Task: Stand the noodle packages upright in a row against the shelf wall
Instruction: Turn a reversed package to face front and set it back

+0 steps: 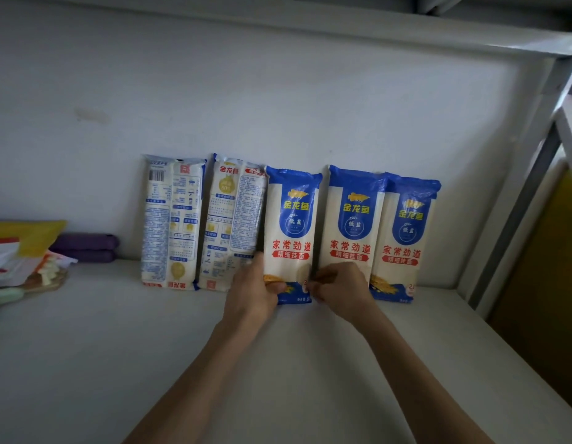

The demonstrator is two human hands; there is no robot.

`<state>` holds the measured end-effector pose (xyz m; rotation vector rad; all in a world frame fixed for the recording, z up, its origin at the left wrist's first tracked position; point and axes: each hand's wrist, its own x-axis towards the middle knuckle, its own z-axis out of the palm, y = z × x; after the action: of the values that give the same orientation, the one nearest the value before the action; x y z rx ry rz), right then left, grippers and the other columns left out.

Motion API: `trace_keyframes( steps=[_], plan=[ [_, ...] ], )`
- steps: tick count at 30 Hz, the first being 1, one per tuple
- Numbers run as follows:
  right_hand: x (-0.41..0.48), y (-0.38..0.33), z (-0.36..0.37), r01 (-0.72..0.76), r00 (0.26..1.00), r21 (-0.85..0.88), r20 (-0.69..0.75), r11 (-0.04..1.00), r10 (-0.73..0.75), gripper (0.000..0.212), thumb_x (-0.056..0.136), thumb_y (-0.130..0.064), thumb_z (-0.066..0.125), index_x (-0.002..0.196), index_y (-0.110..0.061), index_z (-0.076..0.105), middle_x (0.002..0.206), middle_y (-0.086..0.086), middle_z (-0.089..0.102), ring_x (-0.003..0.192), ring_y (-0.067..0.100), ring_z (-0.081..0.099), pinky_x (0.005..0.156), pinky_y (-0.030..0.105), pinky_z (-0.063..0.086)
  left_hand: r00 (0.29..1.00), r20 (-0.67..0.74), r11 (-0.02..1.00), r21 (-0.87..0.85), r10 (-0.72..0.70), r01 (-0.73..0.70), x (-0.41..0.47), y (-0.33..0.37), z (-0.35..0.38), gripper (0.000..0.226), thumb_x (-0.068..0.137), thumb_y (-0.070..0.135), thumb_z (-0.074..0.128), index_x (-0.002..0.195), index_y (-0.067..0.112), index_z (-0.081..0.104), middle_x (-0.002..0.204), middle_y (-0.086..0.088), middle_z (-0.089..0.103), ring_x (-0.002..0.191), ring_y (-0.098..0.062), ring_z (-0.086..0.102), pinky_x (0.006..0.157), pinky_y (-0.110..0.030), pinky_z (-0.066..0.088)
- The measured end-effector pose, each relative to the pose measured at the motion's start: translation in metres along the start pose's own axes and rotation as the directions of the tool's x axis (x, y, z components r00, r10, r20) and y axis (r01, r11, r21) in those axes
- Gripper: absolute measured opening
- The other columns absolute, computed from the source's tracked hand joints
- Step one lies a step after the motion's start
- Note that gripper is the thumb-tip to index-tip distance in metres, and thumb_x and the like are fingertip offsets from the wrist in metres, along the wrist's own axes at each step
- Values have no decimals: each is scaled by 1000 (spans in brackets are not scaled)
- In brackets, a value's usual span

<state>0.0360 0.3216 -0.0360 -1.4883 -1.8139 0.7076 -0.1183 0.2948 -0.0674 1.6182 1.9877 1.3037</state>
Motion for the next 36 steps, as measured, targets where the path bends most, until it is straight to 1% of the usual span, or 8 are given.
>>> trace_keyframes(
  steps=[5, 7, 11, 14, 20, 26, 30, 36],
  plan=[
    [0, -1, 13, -9, 1000, -37, -16, 999, 9, 20, 86, -12, 68, 102, -2, 73, 95, 11, 73, 80, 15, 61, 60, 16, 45, 993, -49, 971, 210, -106, 114, 1, 9, -7, 46, 71, 41, 78, 107, 17, 63, 101, -5, 67, 94, -25, 64, 79, -41, 56],
    [0, -1, 17, -21, 1000, -68, -20, 997, 20, 18, 81, -15, 72, 95, -3, 73, 86, 9, 71, 77, 18, 64, 57, 19, 47, 988, -56, 957, 248, -143, 152, 3, 16, -13, 34, 71, 29, 77, 99, 11, 67, 95, -8, 69, 87, -27, 66, 71, -37, 56],
    [-2, 1, 30, -37, 989, -113, -149, 993, 20, 17, 77, -17, 73, 90, -7, 68, 87, 9, 67, 83, 24, 65, 69, 33, 58, 973, -11, 958, 173, -230, 228, 9, 24, -20, 14, 71, 9, 66, 83, 3, 63, 83, -11, 66, 80, -28, 66, 49, -26, 43],
    [-7, 1, 29, -41, 986, -59, -164, 997, 30, 16, 78, -14, 75, 91, -7, 71, 86, 7, 69, 83, 21, 65, 63, 24, 52, 965, -31, 963, 62, -262, 263, 8, 27, -23, 8, 73, 3, 64, 71, 6, 57, 66, -9, 61, 77, -28, 68, 40, -21, 35],
    [-17, -20, 28, -71, 981, -119, -186, 990, 48, 24, 80, -3, 66, 104, 0, 63, 103, 11, 64, 97, 30, 64, 78, 34, 56, 966, -12, 966, -8, -257, 257, 5, 42, -30, 13, 74, 5, 67, 87, 1, 67, 82, -9, 68, 77, -27, 68, 41, -21, 39],
    [-18, -35, 25, -104, 988, 42, -109, 994, 108, 22, 79, -6, 64, 100, 1, 63, 99, 12, 68, 93, 30, 65, 68, 32, 54, 956, 149, 962, -66, -251, 263, 3, 53, -37, 27, 84, 4, 54, 107, -4, 65, 94, -10, 64, 86, -15, 62, 55, -21, 46],
    [-14, -28, 28, -102, 989, 127, -99, 987, 114, 22, 79, -7, 61, 99, 2, 66, 96, 12, 69, 90, 27, 66, 56, 21, 47, 953, 181, 954, -136, -242, 268, 0, 54, -37, 31, 83, 6, 51, 108, -7, 64, 89, -8, 64, 86, -16, 61, 48, -20, 36],
    [-12, -22, 30, -46, 996, 122, -66, 991, 55, 18, 80, -6, 60, 94, 1, 69, 89, 10, 69, 85, 23, 64, 63, 28, 54, 962, 195, 966, -138, -191, 220, -3, 48, -34, 25, 84, 7, 51, 98, -5, 68, 91, -3, 64, 92, -22, 63, 47, -19, 32]
  ],
)
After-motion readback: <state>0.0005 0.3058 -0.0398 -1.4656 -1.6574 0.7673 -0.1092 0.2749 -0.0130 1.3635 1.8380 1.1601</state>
